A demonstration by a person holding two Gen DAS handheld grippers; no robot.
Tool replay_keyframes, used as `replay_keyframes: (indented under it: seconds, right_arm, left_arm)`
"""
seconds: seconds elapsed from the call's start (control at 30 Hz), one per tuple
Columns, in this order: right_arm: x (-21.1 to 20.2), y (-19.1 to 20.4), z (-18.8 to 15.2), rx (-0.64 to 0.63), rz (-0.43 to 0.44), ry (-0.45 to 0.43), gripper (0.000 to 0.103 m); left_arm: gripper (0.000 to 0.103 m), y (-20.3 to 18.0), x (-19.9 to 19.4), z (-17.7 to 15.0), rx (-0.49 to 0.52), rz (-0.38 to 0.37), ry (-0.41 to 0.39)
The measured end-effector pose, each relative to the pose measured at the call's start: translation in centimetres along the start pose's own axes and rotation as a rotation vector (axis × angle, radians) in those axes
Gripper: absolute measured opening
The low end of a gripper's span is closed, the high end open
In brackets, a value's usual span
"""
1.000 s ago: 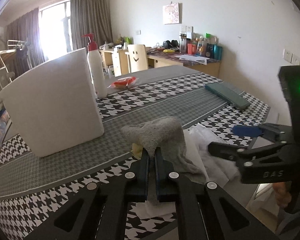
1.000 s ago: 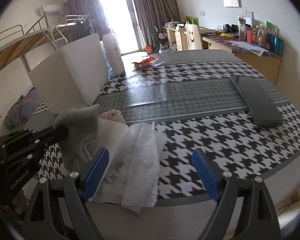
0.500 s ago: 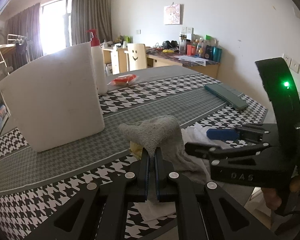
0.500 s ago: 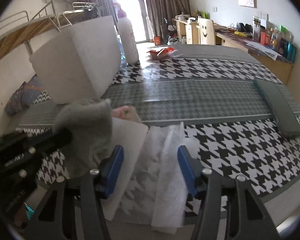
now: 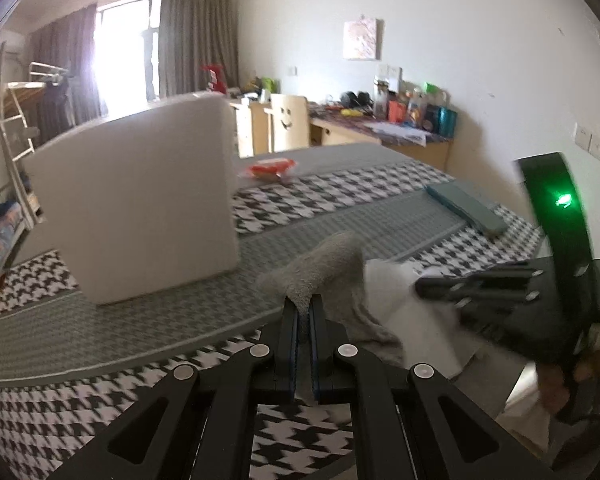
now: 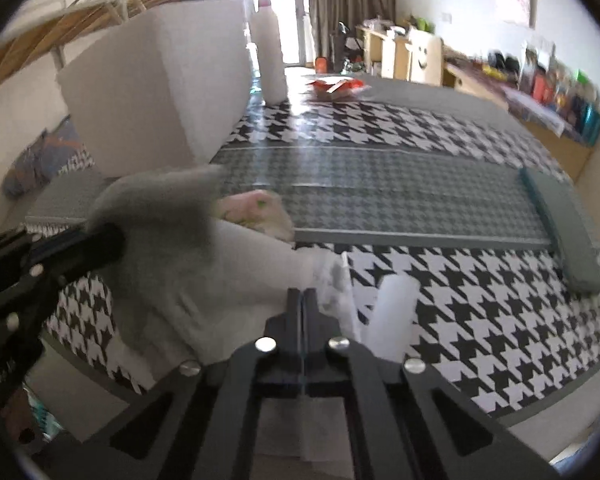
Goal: Organize soft objects
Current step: 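Lift the grey sock with the left gripper while the right gripper lifts the white tissue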
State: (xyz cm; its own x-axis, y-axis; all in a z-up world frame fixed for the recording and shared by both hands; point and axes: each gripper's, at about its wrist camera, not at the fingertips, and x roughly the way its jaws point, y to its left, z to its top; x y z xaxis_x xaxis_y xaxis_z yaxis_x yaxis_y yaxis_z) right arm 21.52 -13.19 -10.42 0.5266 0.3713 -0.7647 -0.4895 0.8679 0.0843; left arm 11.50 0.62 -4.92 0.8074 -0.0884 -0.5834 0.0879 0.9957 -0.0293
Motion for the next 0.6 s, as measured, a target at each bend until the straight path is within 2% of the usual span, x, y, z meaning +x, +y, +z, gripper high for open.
replay_keyframes:
  seconds: [0.1,0.17,0.37,0.47,0.6]
  right_arm:
    - [-2.1,-1.9,0.5,0.063,-0.002,-0.066,0.001]
    - [-3.4,-2.2,0.8,0.060,-0.032,-0.104,0.001]
    - [-6.6,-2.1,1.3,0.053,-0.036,-0.174,0.001]
    - [-6.9,-1.6,2.1,0.042,-0.034,-0.192,0.001]
    - [-5.8,-0.6,2.4,0.011,0.016,-0.163,0.002]
  left_arm:
    - [0.005,0.7,-0.8,0.3,-0.009,0.020,-0.019]
    - [0.005,1.1,-1.3,0.3,-0.013,0.029,-0.027]
    - [0.005,2.2,-2.2,0.3,-0.031,0.069,-0.041]
    - [0.005,2.5,-2.6,0.3,-0.034,0.065,-0.050]
    - [0.005,2.5,-2.6,0.2,-0.031,0.057,-0.043]
